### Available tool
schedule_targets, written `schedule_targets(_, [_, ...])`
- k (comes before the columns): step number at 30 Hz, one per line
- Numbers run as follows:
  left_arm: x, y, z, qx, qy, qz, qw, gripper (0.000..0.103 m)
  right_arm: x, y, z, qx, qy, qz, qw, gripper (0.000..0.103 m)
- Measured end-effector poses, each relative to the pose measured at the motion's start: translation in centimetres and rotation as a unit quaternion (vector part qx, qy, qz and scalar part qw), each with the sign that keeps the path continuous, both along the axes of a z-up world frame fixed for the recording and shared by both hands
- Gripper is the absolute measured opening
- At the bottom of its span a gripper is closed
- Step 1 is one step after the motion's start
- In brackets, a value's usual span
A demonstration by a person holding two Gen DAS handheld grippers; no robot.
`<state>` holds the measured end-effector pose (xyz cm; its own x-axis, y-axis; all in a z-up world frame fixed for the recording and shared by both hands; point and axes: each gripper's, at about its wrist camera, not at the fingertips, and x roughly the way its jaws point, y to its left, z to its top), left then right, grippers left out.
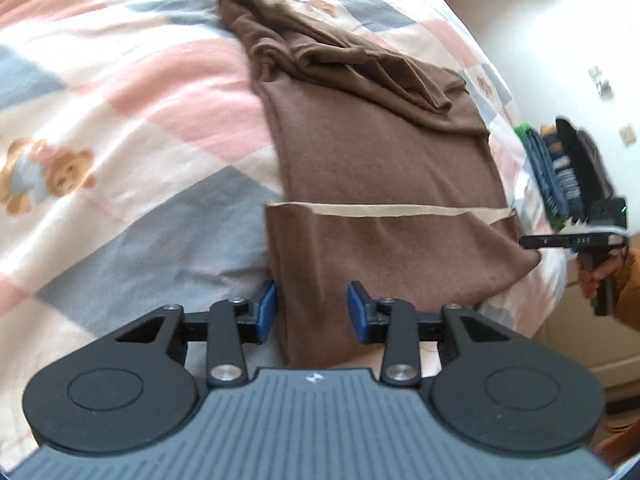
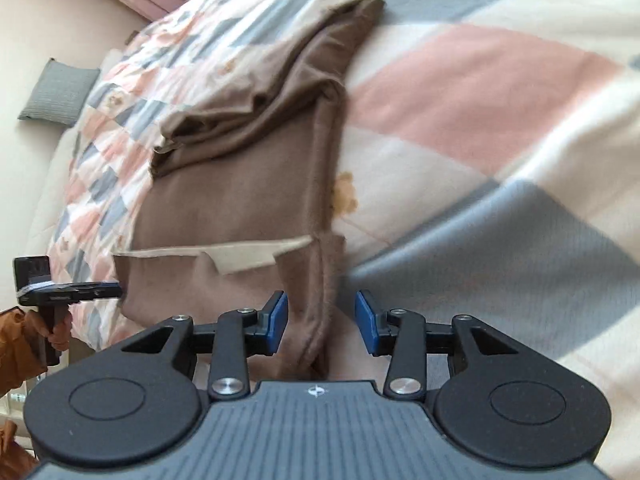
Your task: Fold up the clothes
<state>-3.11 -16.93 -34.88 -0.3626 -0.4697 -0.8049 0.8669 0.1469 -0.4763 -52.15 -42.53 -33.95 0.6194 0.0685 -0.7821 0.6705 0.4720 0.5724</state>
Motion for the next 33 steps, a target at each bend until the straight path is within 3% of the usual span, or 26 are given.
schedule_targets(1, [-0.4,0.0,0.3,-0.014,-0.007,-0.016,0.9998,0.002,0.1,0.3,0.2,-0.007,0.000,0.008,1.000,0.031])
schedule_targets(2, [-0.8,-0.1,0.7,-0.031,-0.007,-0.035,0.9989,0.001,0.4,0.7,0.2,-0.017,-0.011,0.021,1.000,0.010])
schedule_targets(4, [-1.0,-0.5,1.3,-0.049,-0.002,-0.063,0.9968,0.001,0.8,1.0,0.8,-0.035,-0.030,0.030,0.998,0.007])
schedule_targets(5, [-1.0,-0.8,1.0,-0.040,-0.020,-0.065,0.9969,0.001,0.8,0.9,0.9,-0.038,-0.037,0.024,0.998,0.005])
schedule_targets(7, [-0.8,-1.3,-0.2,-0.014,-0.052,-0.068,0.9962,0.001,0.5,0.5,1.0,-0.039,-0.050,0.007,0.998,0.005])
schedule_targets(10, [-0.3,-1.8,-1.4,0.009,-0.060,-0.056,0.9966,0.007,-0.3,-0.2,-0.5,-0.026,-0.008,-0.019,0.999,0.005])
schedule_targets(11, [-0.4,-1.8,-1.2,0.008,-0.065,-0.053,0.9964,0.013,-0.6,-0.3,-0.9,-0.015,-0.001,-0.028,1.000,0.006])
schedule_targets(14, [-0.8,-1.3,-0.5,0.005,-0.075,-0.044,0.9962,0.015,-1.3,0.3,-0.7,-0.009,-0.003,-0.047,0.999,0.006])
schedule_targets(15, [-0.9,-1.2,-0.3,0.002,-0.078,-0.039,0.9962,0.016,-1.5,0.6,-0.5,-0.008,-0.002,-0.055,0.998,0.009])
schedule_targets(16, [-1.1,-1.1,-0.2,-0.001,-0.082,-0.035,0.9960,0.019,-1.5,0.9,-0.2,-0.017,0.003,-0.059,0.998,0.019])
schedule_targets(19, [-1.2,-0.9,0.4,-0.014,-0.092,-0.020,0.9955,0.023,-0.6,1.9,1.9,-0.104,0.024,-0.036,0.994,0.038])
schedule_targets(22, [-1.0,-1.0,1.1,-0.029,-0.096,-0.001,0.9950,0.025,1.1,2.7,3.6,-0.196,0.041,0.012,0.980,0.038])
schedule_targets(25, [-1.1,-1.4,1.5,-0.042,-0.097,0.003,0.9944,0.027,2.8,2.8,3.3,-0.216,0.054,0.060,0.973,0.037])
schedule_targets(27, [-1.2,-1.9,1.4,-0.039,-0.100,-0.003,0.9942,0.025,3.8,2.9,2.9,-0.223,0.063,0.082,0.969,0.030])
schedule_targets(28, [-1.1,-2.1,1.1,-0.035,-0.098,-0.006,0.9945,0.022,4.2,2.9,2.6,-0.225,0.065,0.088,0.968,0.021])
schedule_targets(29, [-1.1,-2.3,0.8,-0.029,-0.099,-0.009,0.9947,0.007,4.6,2.9,2.4,-0.226,0.067,0.094,0.967,0.016])
schedule_targets(31, [-1.0,-2.3,0.8,-0.033,-0.097,-0.012,0.9947,0.004,4.7,3.0,2.0,-0.223,0.059,0.096,0.968,0.005])
schedule_targets(33, [-0.6,-1.5,1.4,-0.061,-0.080,-0.009,0.9949,0.003,4.3,3.3,2.3,-0.232,0.045,0.093,0.967,0.003])
